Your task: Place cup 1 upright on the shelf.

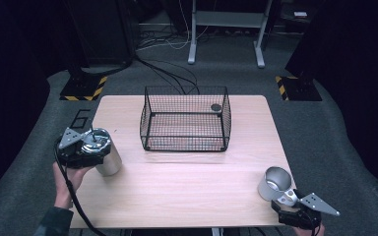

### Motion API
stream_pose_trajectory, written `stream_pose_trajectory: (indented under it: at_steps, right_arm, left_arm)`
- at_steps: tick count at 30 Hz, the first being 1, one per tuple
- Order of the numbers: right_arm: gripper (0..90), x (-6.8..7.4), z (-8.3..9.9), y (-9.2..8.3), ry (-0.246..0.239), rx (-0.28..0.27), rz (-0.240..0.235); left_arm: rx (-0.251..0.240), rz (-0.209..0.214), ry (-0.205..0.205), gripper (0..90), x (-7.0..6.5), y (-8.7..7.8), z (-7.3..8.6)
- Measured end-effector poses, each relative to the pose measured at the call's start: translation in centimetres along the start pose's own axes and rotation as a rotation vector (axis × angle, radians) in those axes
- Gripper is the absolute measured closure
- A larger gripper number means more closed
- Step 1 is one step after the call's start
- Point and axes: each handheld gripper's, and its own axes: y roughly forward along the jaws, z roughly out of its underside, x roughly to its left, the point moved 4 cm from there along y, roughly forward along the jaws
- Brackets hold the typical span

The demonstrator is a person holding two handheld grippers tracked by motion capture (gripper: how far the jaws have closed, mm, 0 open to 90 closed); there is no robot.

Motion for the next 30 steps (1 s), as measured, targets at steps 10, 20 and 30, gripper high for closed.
stream_pose_trajectory:
  at_steps: [10,20,30]
  right_arm:
    - [0.0,0.0,0.0,0.0,-0.004,-0.006,0.011]
    - [0.0,0.0,0.0,0.0,-0.004,-0.003,0.01]
    - [0.0,0.1,0.0,0.1,-0.003,-0.006,0.013]
  left_arm:
    - [0.019,0.037,0.027,3.9,-1.2,0.2,0.0]
    - [0.015,0.084,0.059,3.8,-3.1,0.4,-0.8]
    - [0.006,0.118,0.087,3.8,-4.4,0.7,-1.4]
